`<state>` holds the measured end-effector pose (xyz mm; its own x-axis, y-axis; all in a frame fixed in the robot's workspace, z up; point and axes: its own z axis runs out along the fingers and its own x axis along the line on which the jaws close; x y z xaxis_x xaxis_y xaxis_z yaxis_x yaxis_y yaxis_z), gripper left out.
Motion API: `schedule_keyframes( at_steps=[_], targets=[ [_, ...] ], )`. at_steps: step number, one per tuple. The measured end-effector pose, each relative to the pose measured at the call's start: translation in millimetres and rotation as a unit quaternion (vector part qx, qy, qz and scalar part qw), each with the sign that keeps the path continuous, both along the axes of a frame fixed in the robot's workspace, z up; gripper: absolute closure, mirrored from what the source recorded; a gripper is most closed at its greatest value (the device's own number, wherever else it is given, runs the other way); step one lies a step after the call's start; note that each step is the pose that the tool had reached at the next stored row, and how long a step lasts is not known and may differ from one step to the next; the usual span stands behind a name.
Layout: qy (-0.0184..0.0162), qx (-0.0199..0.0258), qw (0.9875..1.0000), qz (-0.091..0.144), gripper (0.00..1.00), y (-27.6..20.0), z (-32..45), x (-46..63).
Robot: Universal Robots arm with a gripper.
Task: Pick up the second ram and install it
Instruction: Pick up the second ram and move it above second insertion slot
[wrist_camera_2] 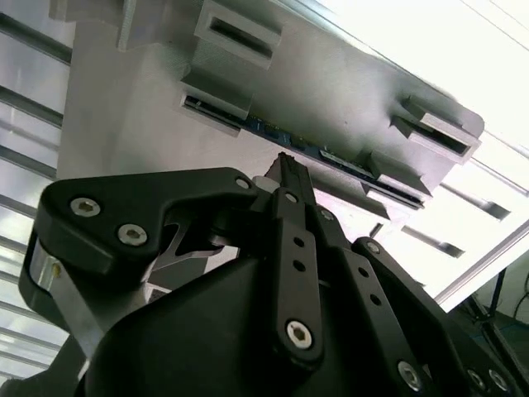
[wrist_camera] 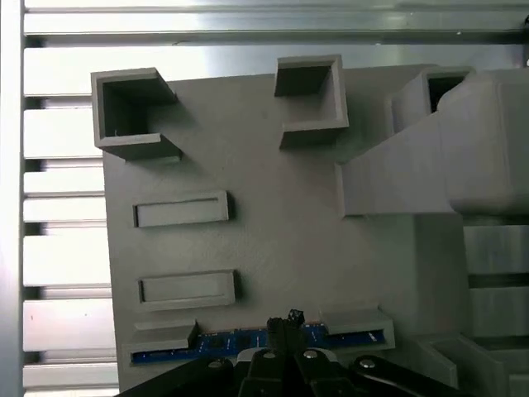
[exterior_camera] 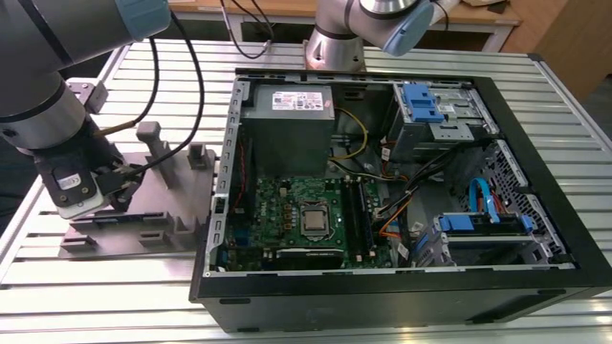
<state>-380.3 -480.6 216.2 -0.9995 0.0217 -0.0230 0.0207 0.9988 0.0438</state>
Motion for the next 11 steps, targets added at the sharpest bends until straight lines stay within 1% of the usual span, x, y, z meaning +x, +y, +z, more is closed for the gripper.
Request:
schedule_keyframes(
  at_steps=[3, 5, 8, 11],
  targets=[
    [0.0, 0.0, 0.9996, 0.027, 0.89, 0.0, 0.0, 0.0],
    [0.0, 0.0, 0.999, 0.045, 0.89, 0.0, 0.0, 0.0],
    [0.0, 0.0, 0.9975, 0.071, 0.89, 0.0, 0.0, 0.0],
    [0.0, 0.0, 0.9953, 0.097, 0.89, 0.0, -0.1, 0.0]
  ],
)
